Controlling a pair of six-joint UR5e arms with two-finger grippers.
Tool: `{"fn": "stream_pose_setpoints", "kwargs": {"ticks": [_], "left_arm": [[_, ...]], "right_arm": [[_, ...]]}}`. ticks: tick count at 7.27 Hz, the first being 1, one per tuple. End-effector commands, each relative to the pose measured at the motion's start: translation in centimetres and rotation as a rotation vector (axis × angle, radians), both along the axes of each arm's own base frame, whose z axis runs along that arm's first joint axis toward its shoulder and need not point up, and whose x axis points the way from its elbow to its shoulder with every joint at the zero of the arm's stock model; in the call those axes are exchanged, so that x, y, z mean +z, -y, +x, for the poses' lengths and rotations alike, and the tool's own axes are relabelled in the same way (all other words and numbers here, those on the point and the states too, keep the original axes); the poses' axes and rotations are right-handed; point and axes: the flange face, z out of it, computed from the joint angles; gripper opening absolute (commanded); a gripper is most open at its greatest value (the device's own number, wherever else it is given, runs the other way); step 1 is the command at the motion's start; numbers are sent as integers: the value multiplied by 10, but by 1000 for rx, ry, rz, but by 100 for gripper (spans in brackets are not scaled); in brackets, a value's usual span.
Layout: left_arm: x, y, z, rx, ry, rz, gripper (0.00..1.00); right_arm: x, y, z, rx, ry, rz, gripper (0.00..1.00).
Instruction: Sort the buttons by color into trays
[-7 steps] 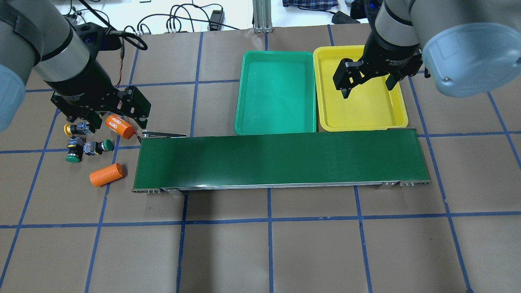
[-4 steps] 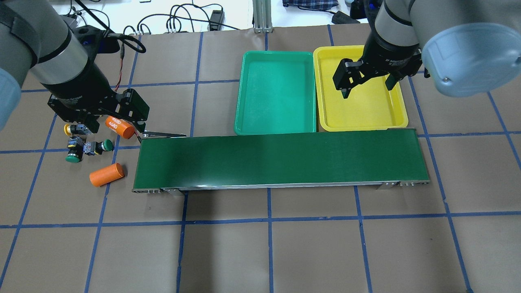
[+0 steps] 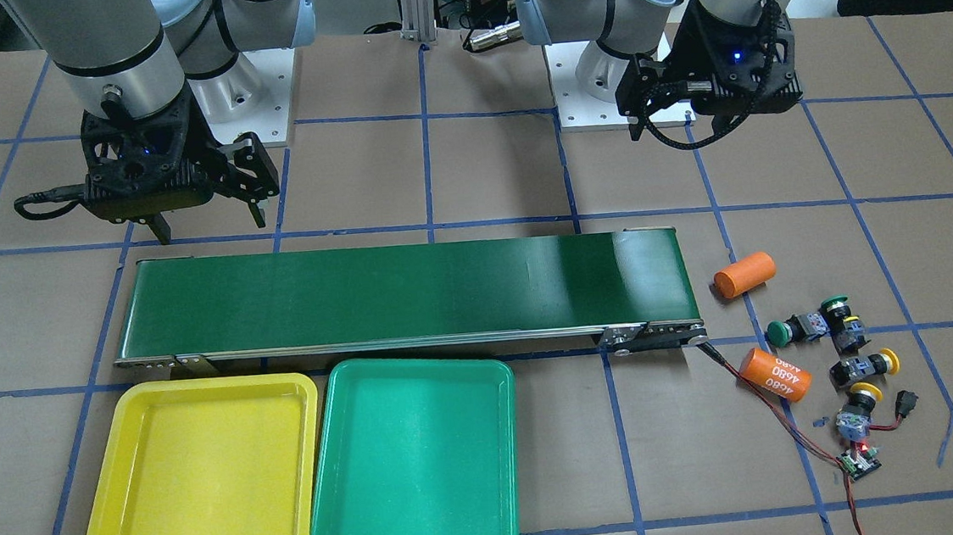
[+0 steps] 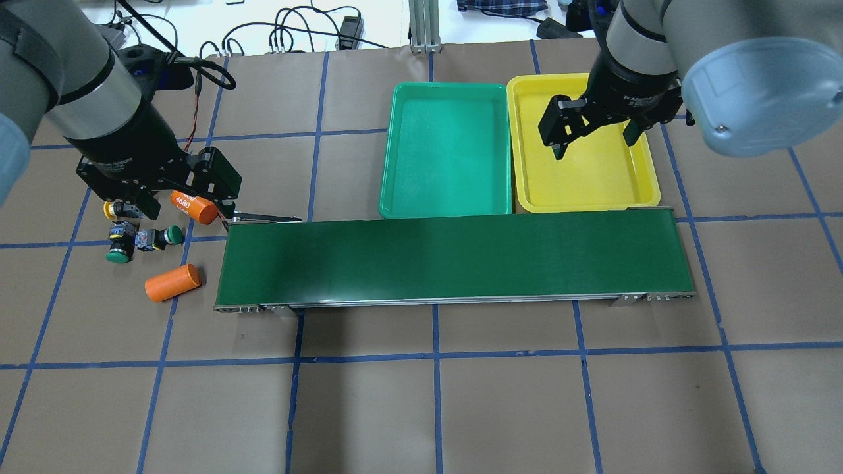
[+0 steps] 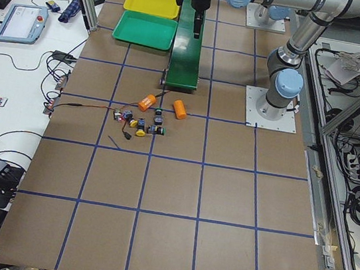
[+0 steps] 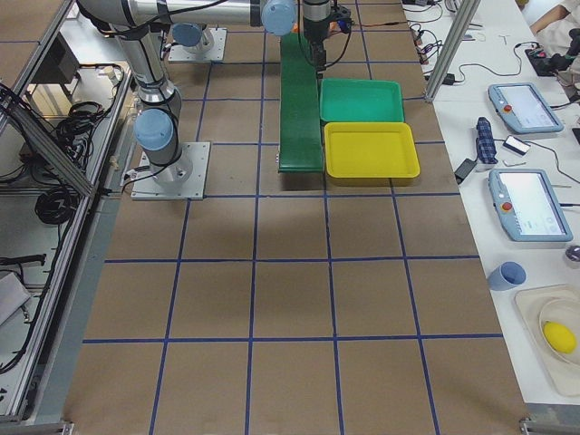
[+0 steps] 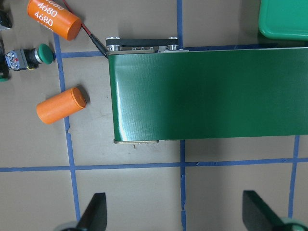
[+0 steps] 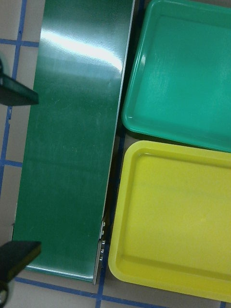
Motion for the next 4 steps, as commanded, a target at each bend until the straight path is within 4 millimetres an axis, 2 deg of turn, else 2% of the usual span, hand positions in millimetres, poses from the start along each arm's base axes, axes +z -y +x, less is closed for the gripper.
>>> {"fn": "stream_pose_setpoints", "kwargs": {"ticks": [1, 2, 3, 4], "left_arm": [[5, 2, 3, -6, 4, -14, 100], [1, 3, 10, 10, 2, -7, 100], [0, 9, 35, 45, 0, -8, 100], [-9, 33, 74, 47, -1, -32, 100]], "right_arm": [[-3, 1, 0, 4, -1, 6, 100], [-3, 1, 0, 4, -1, 6, 100], [-3, 1, 0, 4, -1, 6, 100], [-2, 1, 0, 4, -1, 4, 100]]}}
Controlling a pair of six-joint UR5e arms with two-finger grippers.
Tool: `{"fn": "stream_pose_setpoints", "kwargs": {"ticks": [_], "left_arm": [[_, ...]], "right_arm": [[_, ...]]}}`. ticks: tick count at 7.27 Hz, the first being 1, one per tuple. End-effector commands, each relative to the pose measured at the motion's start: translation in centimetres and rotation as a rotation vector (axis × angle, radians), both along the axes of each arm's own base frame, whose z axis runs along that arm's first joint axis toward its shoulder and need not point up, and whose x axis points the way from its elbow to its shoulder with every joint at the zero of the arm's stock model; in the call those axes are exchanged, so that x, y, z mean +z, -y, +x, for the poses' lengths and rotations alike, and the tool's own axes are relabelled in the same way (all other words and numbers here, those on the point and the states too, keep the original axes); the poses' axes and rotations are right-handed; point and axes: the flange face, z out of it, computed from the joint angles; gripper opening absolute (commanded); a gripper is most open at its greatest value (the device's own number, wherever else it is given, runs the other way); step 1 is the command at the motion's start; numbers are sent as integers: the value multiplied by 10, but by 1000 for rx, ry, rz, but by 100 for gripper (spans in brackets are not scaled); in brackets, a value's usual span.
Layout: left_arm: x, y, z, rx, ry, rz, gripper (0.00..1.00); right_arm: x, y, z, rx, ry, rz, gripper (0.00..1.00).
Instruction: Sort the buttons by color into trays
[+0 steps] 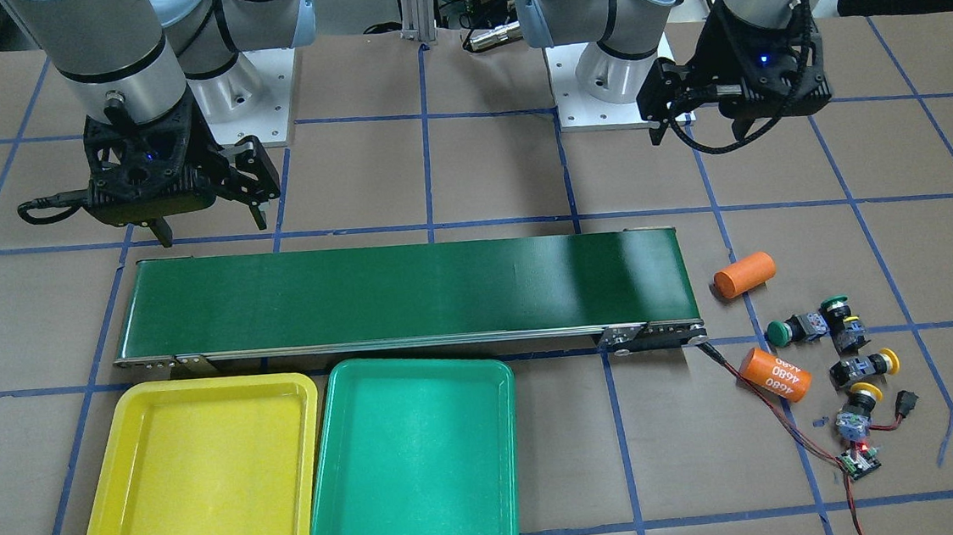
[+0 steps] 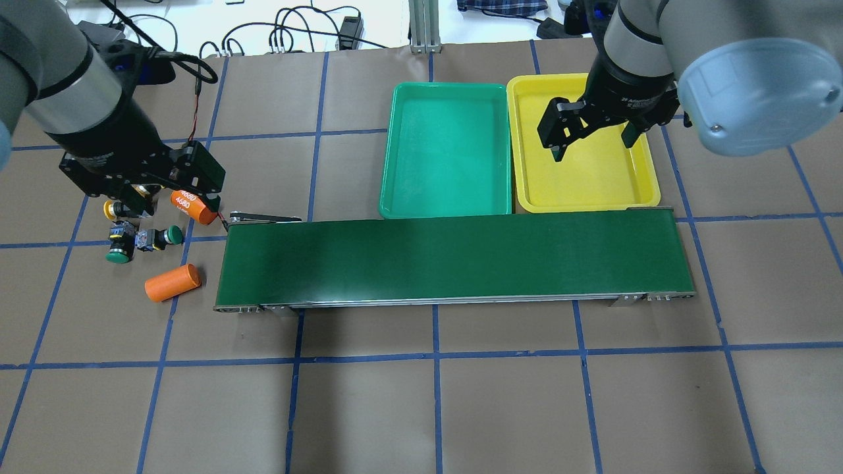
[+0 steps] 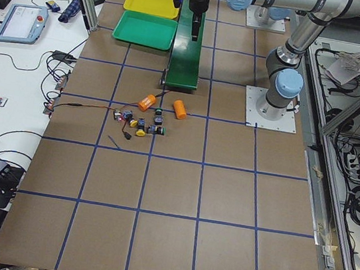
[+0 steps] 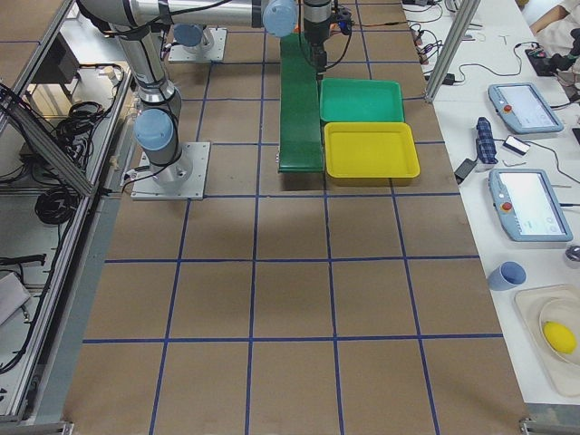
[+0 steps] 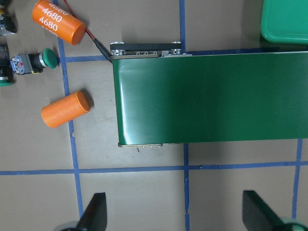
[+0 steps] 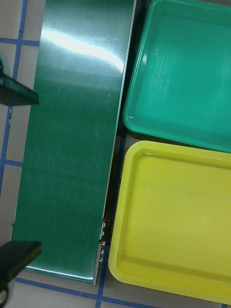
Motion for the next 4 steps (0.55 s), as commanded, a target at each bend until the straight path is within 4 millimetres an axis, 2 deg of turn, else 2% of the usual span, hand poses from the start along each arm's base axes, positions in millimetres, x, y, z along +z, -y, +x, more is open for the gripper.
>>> {"fn": "stream_pose_setpoints", "kwargs": {"ticks": [1, 3, 4], "left_arm": [[-26, 39, 82, 9, 2, -30, 100], [-61, 80, 104, -118, 12, -58, 100], [-90, 103, 121, -234, 19, -74, 100]], "right_arm": [[1, 0, 0, -1, 0, -1, 100], [1, 0, 0, -1, 0, -3, 100], [2, -1, 0, -5, 1, -6, 100]]}}
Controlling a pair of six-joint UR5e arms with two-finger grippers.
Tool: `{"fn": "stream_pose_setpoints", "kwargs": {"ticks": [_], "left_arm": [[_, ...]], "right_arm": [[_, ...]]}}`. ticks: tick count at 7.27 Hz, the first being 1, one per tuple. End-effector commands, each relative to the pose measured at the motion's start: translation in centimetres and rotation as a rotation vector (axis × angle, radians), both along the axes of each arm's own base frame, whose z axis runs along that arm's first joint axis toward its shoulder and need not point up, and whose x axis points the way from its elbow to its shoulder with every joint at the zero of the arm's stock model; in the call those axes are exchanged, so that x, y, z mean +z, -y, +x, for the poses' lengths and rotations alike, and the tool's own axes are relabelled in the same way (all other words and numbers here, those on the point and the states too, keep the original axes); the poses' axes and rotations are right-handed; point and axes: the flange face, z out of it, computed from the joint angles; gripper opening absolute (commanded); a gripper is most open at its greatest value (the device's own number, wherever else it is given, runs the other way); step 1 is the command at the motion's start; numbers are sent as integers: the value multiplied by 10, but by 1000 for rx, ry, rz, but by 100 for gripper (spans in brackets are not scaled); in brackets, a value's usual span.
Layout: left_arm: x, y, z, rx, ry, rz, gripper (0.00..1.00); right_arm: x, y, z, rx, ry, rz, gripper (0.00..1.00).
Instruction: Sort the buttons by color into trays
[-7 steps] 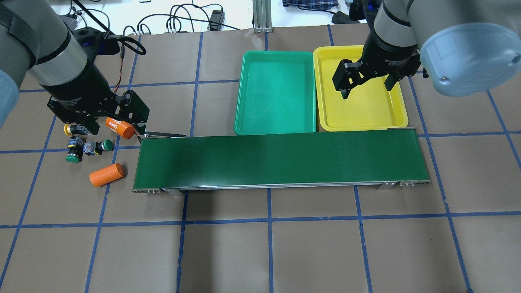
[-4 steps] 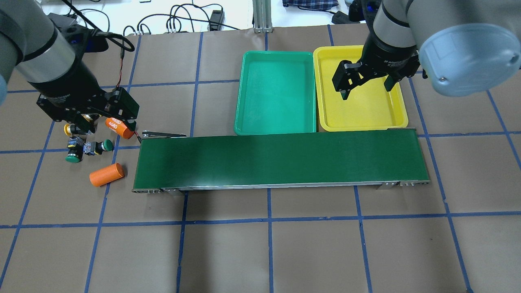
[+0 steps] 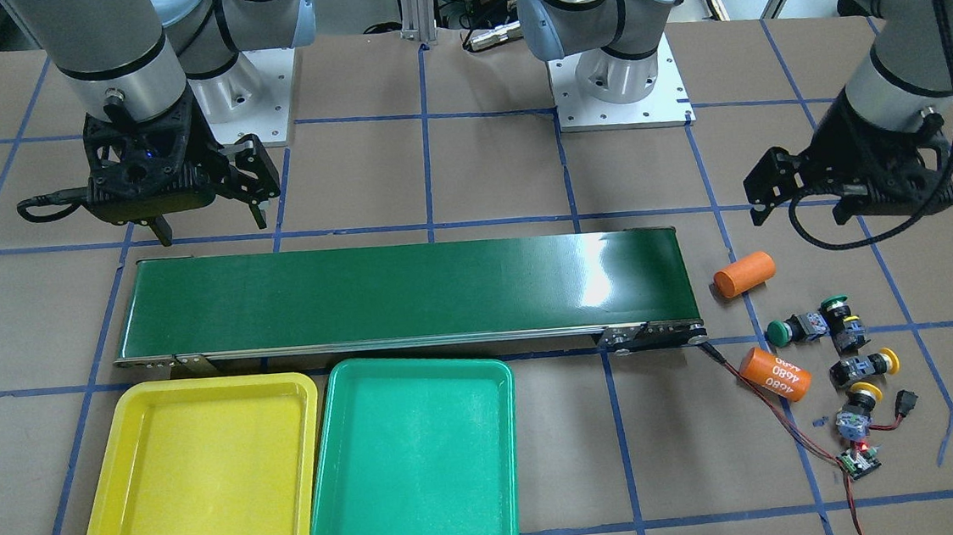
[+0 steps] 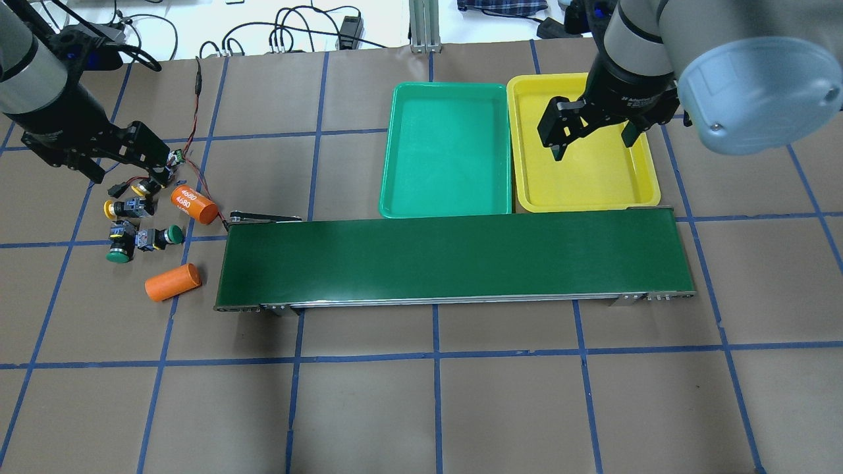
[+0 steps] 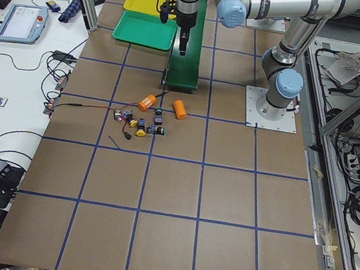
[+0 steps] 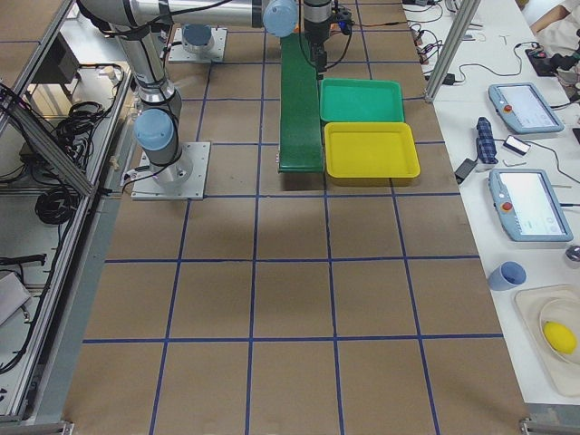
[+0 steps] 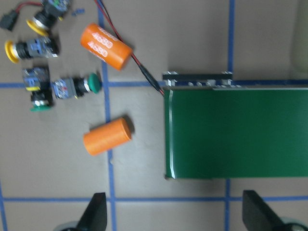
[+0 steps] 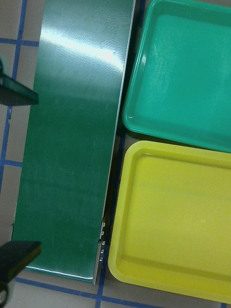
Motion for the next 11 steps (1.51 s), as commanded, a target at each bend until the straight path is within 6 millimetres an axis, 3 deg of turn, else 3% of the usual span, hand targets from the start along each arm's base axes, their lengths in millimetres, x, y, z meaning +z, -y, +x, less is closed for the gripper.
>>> {"fn": "stream_pose_setpoints", "kwargs": {"ticks": [1, 3, 5, 7, 11], "left_arm": [[-60, 48, 30, -160, 20, -31, 100], [-115, 75, 56, -212, 16, -19, 100], [-155, 89, 73, -248, 14, -20, 100], [-180, 90, 72, -253, -13, 9, 100], [-207, 94, 63, -260, -78, 24, 100]], "right_arm": [[1, 0, 0, -2, 0, -3, 100], [1, 0, 0, -2, 2, -3, 100], [1, 0, 0, -2, 2, -4, 100], [0, 0, 0, -2, 2, -4, 100], [-1, 1, 0, -2, 2, -1, 100]]}}
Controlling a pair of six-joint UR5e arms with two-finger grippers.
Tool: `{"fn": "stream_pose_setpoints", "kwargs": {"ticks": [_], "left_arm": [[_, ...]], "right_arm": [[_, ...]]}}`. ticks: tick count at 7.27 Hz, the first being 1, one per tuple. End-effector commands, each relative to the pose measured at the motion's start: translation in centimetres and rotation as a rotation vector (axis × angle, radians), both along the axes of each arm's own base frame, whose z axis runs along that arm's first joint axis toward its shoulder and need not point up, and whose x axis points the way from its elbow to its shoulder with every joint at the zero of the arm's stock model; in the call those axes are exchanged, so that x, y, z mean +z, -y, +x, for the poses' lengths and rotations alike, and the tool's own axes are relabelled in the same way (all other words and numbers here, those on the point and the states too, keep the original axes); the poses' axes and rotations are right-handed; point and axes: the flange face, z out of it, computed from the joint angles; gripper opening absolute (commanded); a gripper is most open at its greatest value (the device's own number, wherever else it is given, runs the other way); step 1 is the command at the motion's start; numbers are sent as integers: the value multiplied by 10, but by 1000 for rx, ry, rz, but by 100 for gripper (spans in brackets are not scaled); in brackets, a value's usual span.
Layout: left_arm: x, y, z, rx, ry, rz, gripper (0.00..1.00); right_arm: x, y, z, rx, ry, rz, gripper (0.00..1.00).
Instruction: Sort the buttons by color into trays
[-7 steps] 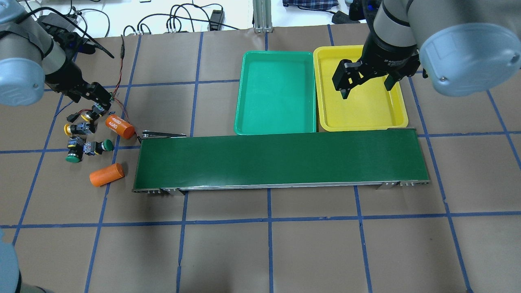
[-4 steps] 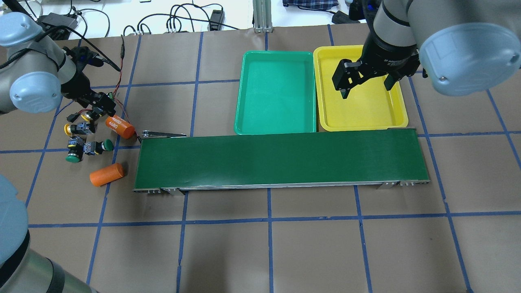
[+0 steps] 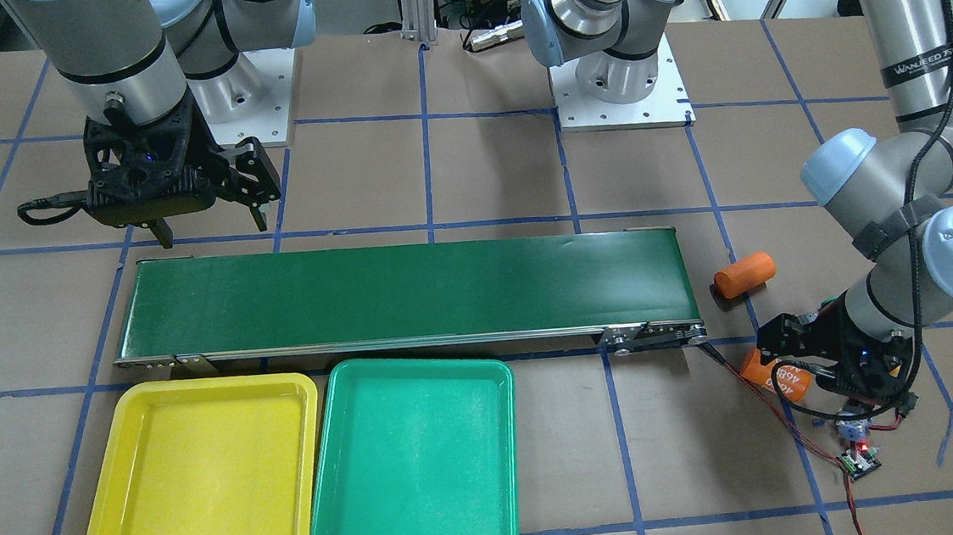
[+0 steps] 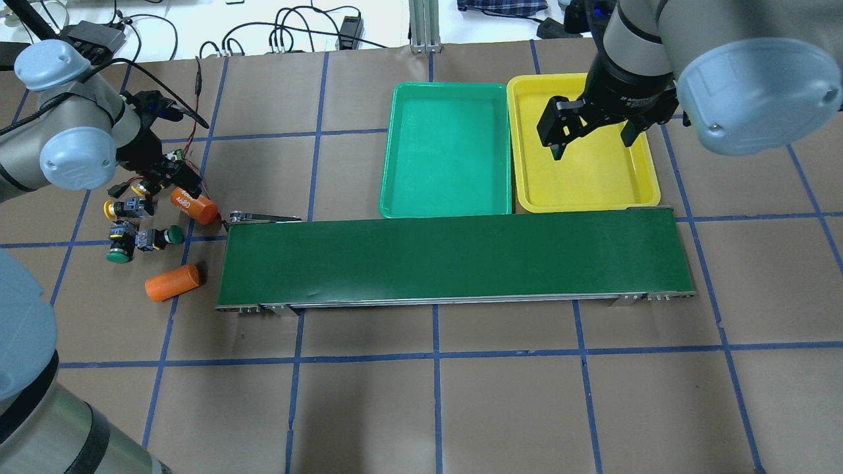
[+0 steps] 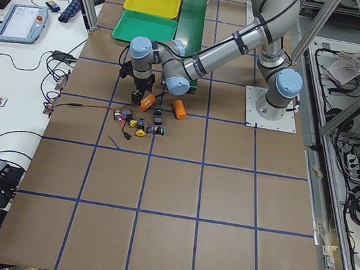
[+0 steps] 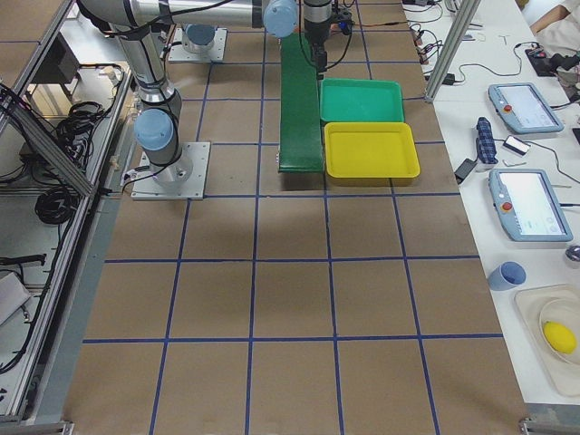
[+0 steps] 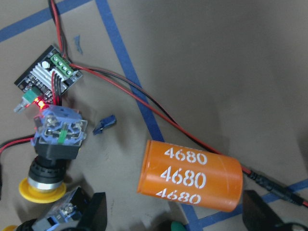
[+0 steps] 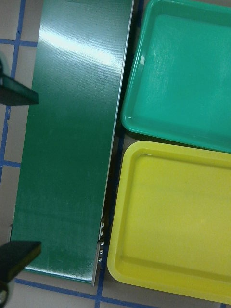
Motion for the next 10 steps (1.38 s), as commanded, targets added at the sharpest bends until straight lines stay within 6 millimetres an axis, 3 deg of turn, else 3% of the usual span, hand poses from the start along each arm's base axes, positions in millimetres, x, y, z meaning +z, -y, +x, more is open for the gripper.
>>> {"fn": "stream_pose_setpoints", "kwargs": {"ticks": [1, 8, 9, 10], "left_arm": [[-19, 0, -3, 1, -29, 24, 98], [-42, 1, -3, -2, -43, 60, 99], [-45, 3, -3, -1, -44, 63, 92], [-46, 4, -2, -4, -41, 67, 36]], "right_arm": [[0, 0, 0, 0, 1, 0, 100], [-2, 0, 1, 2, 3, 4, 100], [-1, 0, 0, 0, 3, 2, 100], [-1, 0, 1, 2, 3, 2, 100]]}}
